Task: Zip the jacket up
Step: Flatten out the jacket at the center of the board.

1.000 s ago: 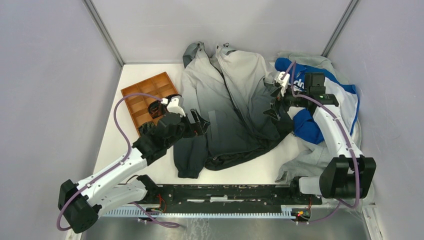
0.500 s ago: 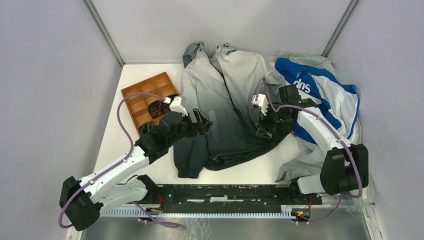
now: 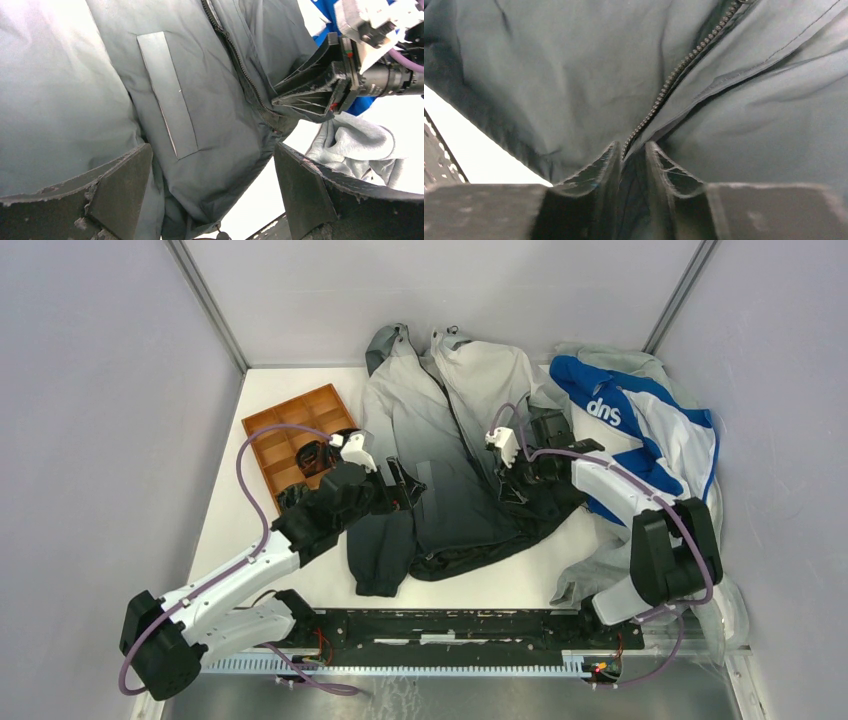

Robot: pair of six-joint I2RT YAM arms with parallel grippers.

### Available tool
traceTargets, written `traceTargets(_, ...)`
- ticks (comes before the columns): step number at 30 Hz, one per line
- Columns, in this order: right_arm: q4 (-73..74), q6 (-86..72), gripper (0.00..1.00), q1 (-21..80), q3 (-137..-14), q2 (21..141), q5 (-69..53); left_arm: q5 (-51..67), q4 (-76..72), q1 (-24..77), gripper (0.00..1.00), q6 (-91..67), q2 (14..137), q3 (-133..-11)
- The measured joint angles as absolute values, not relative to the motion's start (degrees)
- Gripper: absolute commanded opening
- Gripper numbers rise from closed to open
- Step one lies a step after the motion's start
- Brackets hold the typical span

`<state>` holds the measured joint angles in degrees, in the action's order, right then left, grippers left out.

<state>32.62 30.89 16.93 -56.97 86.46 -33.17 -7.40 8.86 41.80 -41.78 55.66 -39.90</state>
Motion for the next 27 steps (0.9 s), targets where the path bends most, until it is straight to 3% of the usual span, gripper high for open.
traceTargets(5, 29.5, 25.8, 0.00, 17.3, -57.2, 89.4, -30.6, -7.4, 8.9, 41.8, 0.97, -41.8, 55.4, -39.9)
traceTargets(11, 24.2, 17.5, 0.00, 17.3, -59.6, 90.7, -30.0, -7.5, 8.9, 41.8, 0.96, -41.8, 54.4, -39.9)
traceTargets(21, 4.8, 0.6, 0.00, 17.3, -76.1, 98.4, -29.6, -8.8, 10.6, 41.7, 0.96, -42.3, 53.0, -39.9)
traceTargets(27, -0.4, -2.8, 0.38, 18.1, -77.9, 103.5, -30.4, -9.4, 10.6, 41.7, 0.96, -43.1, 52.4, -39.9)
